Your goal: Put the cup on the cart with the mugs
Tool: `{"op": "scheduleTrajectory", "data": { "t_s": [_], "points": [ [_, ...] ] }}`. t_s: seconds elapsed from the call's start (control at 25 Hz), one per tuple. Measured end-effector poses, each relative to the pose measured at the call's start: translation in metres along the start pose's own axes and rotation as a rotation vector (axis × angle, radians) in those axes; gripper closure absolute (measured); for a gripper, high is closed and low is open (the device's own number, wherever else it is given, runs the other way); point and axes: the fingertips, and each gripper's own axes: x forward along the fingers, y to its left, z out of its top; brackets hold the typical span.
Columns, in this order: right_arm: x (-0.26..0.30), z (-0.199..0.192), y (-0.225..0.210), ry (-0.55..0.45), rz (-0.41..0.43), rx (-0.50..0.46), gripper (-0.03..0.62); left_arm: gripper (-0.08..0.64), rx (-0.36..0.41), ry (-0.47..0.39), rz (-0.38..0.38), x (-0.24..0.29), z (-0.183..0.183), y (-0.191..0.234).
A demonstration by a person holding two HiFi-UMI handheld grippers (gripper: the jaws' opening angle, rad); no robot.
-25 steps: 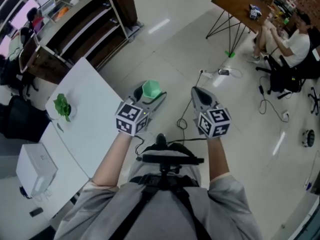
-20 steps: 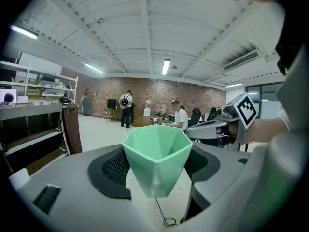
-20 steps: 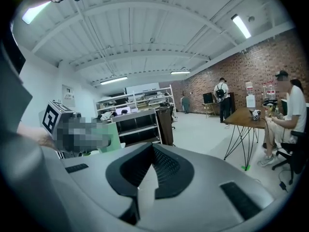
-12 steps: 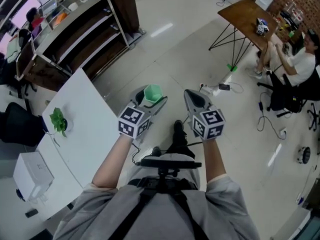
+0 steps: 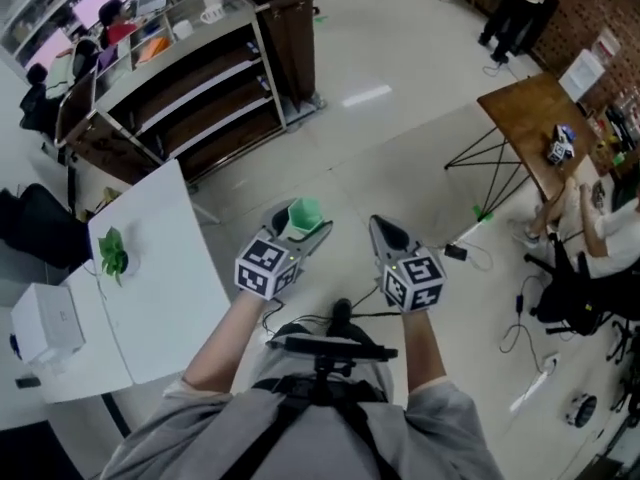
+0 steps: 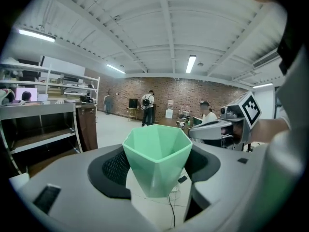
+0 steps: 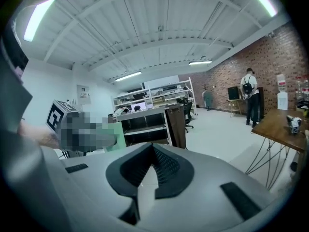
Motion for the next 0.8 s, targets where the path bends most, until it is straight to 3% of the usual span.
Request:
{"op": "scheduleTrajectory", "data": {
  "t_s": [0.16,0.44,0.8],
  "points": [
    [0.029,0.021,-0.024,-0.004,0.056,-0.010,0.589,0.241,0.007,0.008,0.064,0.019,0.020,0.027],
    [0.087,0.055,-0.030,-0.004,0.155,-0.043,0.589,0.241,-0.006,-0.018,0.157,0.036,0.049,0.089],
    [0.211,0.096,-0.022,0.028,0.235,-0.127,0.589,0.241,-0.035,-0.051,0.236,0.047,0.064,0.208]
  ]
}}
